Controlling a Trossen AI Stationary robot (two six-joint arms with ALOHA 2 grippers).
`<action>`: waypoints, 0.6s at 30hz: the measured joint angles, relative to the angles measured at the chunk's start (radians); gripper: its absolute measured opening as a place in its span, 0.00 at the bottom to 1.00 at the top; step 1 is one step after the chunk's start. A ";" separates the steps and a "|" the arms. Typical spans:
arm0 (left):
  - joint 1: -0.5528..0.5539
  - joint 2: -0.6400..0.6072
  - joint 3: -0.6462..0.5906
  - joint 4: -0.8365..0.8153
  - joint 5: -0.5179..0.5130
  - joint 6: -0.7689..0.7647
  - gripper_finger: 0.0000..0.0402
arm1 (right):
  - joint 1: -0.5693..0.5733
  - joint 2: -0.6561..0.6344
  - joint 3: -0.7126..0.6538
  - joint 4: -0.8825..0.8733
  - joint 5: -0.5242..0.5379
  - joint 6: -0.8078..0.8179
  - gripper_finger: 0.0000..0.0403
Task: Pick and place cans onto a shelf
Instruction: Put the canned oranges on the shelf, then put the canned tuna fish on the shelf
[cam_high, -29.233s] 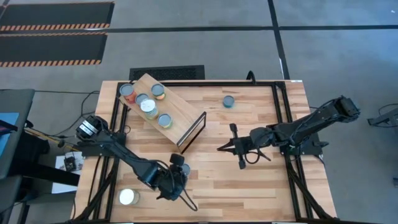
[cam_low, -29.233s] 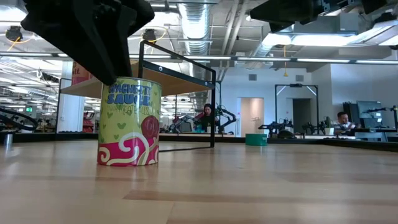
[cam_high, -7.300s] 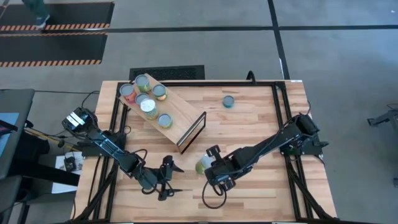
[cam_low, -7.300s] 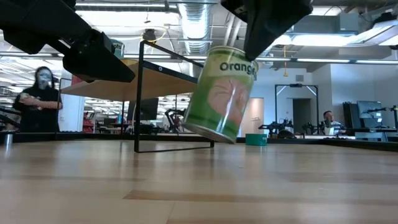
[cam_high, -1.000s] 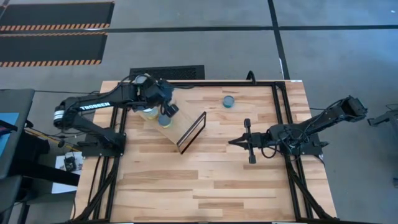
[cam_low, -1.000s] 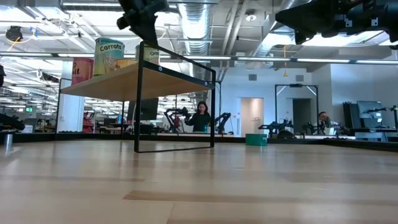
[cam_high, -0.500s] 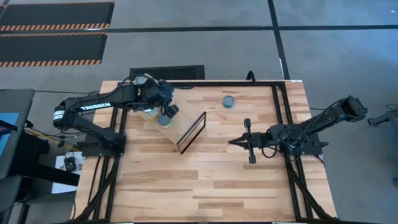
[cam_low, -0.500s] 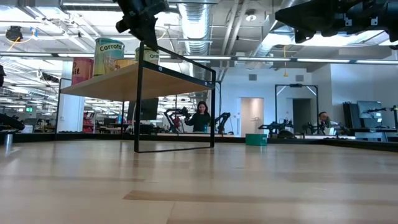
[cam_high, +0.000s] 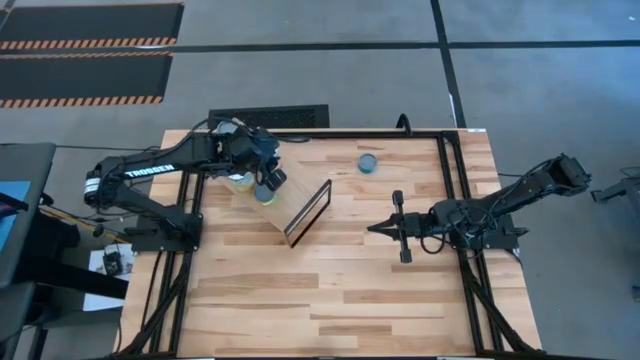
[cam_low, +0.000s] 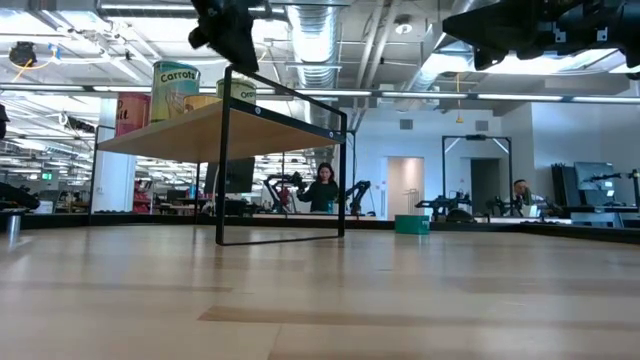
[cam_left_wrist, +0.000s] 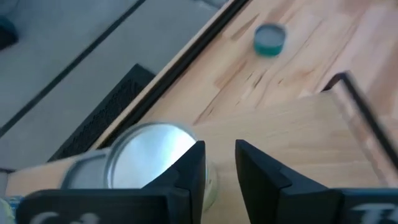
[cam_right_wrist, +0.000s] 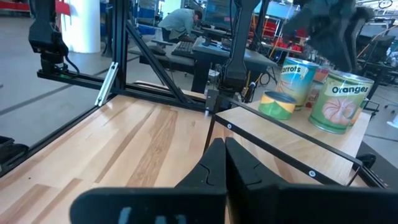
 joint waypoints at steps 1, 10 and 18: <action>-0.008 -0.011 0.008 0.000 0.001 0.006 0.20 | 0.000 0.000 0.000 -0.002 0.000 0.000 0.02; -0.217 -0.175 -0.085 0.070 -0.015 0.055 0.21 | -0.006 0.000 0.000 -0.030 0.015 0.000 0.02; -0.547 -0.368 -0.532 0.572 -0.007 0.071 0.09 | -0.096 0.000 0.000 -0.156 0.158 0.097 0.02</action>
